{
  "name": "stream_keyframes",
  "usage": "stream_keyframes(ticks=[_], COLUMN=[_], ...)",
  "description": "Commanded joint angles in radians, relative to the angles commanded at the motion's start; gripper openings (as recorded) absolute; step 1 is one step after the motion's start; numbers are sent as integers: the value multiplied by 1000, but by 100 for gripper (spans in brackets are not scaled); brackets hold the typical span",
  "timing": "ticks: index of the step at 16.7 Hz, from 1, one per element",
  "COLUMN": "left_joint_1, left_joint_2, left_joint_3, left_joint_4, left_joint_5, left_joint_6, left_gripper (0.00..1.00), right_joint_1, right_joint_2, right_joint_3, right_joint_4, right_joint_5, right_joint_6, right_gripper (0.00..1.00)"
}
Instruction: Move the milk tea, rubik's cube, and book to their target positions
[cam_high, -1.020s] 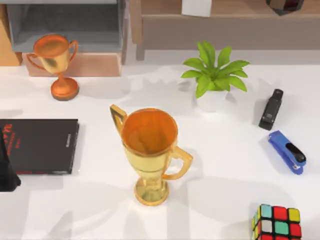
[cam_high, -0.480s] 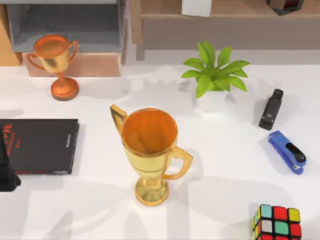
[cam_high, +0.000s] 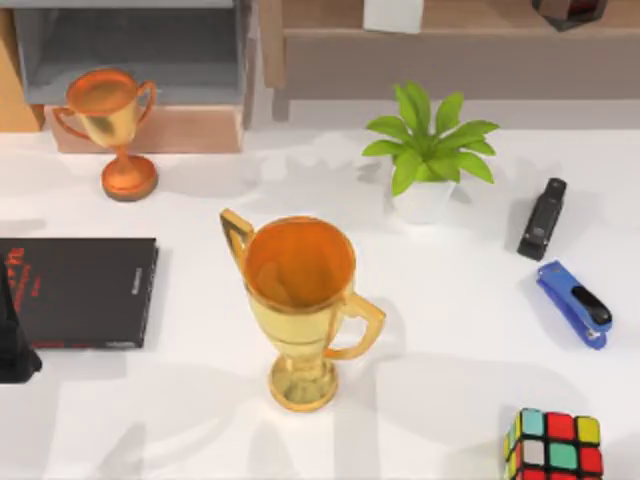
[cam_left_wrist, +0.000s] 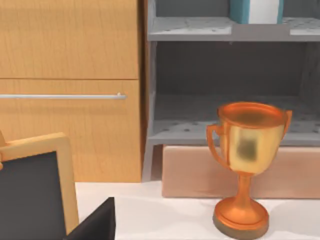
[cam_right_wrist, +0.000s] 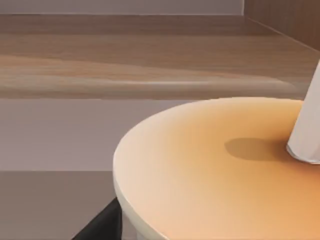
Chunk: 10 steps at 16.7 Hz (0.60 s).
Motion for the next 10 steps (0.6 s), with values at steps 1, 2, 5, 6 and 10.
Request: stream_keyframes(ticks=[1,2,5,6,10], left_joint_1=[0,0,0,0,0], left_joint_2=[0,0,0,0,0], left_joint_3=[0,0,0,0,0], left_joint_4=[0,0,0,0,0], left_joint_5=[0,0,0,0,0], left_joint_6=[0,0,0,0,0], left_gripper=[100,100,100,100,100], right_joint_1=[0,0,0,-5,-37], right_joint_2=[0,0,-3,-9,-46], right_joint_3=[0,0,-3,-17,-108], right_joint_4=[0,0,3,11,61], right_joint_5=[0,0,-2,-7,-39], right_joint_6=[0,0,0,0,2], right_gripper=[100,100,100,100,100])
